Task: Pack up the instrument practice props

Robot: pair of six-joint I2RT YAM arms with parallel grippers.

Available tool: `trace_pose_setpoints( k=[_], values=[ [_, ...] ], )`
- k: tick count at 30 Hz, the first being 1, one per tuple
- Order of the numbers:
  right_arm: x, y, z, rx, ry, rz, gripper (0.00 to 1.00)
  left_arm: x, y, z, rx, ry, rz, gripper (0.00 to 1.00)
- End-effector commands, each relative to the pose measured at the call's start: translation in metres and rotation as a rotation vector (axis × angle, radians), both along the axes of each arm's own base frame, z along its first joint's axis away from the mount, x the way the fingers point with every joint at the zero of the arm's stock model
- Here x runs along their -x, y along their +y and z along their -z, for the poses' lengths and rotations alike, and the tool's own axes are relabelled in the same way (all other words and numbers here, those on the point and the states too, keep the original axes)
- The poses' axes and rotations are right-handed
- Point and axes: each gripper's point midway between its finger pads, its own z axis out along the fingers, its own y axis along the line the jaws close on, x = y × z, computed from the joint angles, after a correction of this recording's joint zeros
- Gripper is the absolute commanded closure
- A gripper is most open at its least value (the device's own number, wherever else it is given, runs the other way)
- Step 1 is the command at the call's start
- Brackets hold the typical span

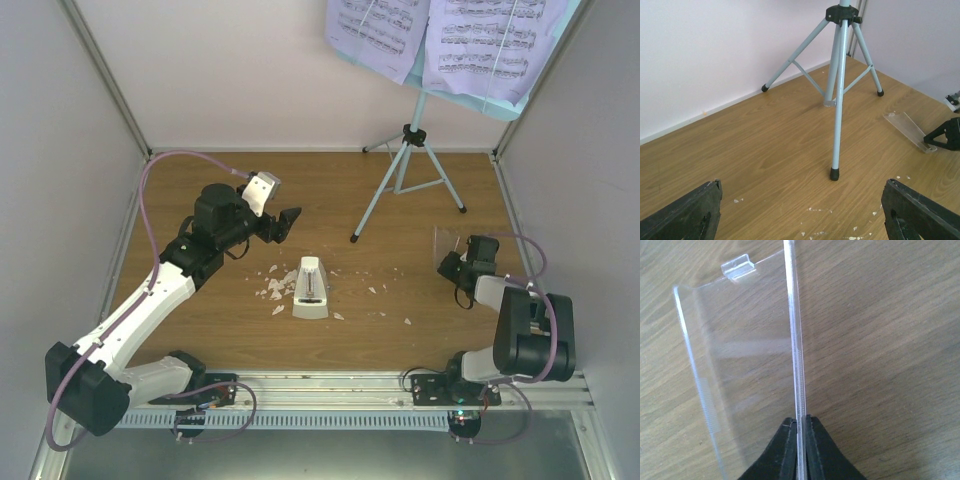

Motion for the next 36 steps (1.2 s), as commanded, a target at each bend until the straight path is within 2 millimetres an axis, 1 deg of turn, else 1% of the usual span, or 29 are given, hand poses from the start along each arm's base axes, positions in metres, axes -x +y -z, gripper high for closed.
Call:
trace_pose_setpoints(
  k=[1,4,6,7,9,12,14,16,17,18,19,21,23,24,26,29,31,32,34,36],
  values=[
    [0.002,-0.004,-0.003,0.01,-0.002,0.014,0.99,0.002,0.0,-0.014,0.013,-0.053,0.0,0.13],
    [0.0,-0.004,-0.012,0.014,-0.027,0.007,0.99,0.002,-0.001,-0.013,0.012,-0.053,0.0,0.13],
    [-0.003,-0.002,-0.022,0.01,-0.055,-0.005,0.99,0.002,-0.001,-0.013,0.012,-0.052,0.001,0.13],
    [-0.006,0.0,-0.031,0.005,-0.08,-0.015,0.99,0.002,-0.001,-0.013,0.011,-0.055,0.004,0.13],
    [-0.011,0.008,-0.054,-0.022,-0.144,-0.051,1.0,0.004,-0.001,-0.015,0.012,-0.062,0.005,0.13],
    [-0.018,0.03,-0.101,-0.082,-0.28,-0.151,0.99,0.007,0.0,-0.021,0.022,-0.086,0.005,0.13],
    [-0.018,0.053,-0.133,-0.123,-0.353,-0.249,1.0,0.009,0.002,-0.025,0.028,-0.103,0.001,0.13],
    [-0.015,0.084,-0.165,-0.152,-0.415,-0.381,0.99,0.012,0.004,-0.03,0.036,-0.123,-0.003,0.13],
    [-0.012,0.1,-0.18,-0.159,-0.439,-0.447,1.0,0.013,0.005,-0.032,0.041,-0.13,-0.003,0.13],
    [-0.007,0.123,-0.194,-0.175,-0.459,-0.531,1.0,0.015,0.005,-0.036,0.048,-0.143,-0.002,0.13],
    [0.001,0.149,-0.205,-0.2,-0.473,-0.627,1.0,0.017,0.006,-0.038,0.052,-0.15,0.001,0.13],
    [0.02,0.19,-0.226,-0.26,-0.497,-0.795,0.99,0.02,0.008,-0.044,0.059,-0.172,0.0,0.13],
    [0.045,0.226,-0.24,-0.348,-0.501,-0.96,0.99,0.025,0.012,-0.053,0.066,-0.209,-0.009,0.12],
    [0.059,0.241,-0.245,-0.39,-0.491,-1.031,1.0,0.027,0.015,-0.058,0.067,-0.231,-0.015,0.12],
    [0.082,0.264,-0.251,-0.422,-0.46,-1.135,1.0,0.032,0.024,-0.071,0.075,-0.274,-0.042,0.1],
    [0.116,0.289,-0.248,-0.438,-0.386,-1.263,1.0,0.042,0.035,-0.093,0.109,-0.327,-0.065,0.08],
    [0.136,0.3,-0.244,-0.453,-0.333,-1.328,1.0,0.052,0.038,-0.111,0.135,-0.359,-0.057,0.07],
    [0.145,0.304,-0.241,-0.46,-0.303,-1.353,1.0,0.057,0.038,-0.12,0.144,-0.372,-0.042,0.06],
    [0.161,0.31,-0.233,-0.468,-0.242,-1.398,1.0,0.07,0.031,-0.132,0.146,-0.38,0.031,0.06],
    [0.175,0.315,-0.221,-0.471,-0.168,-1.434,0.99,0.083,0.017,-0.135,0.14,-0.349,0.146,0.09]
  ],
)
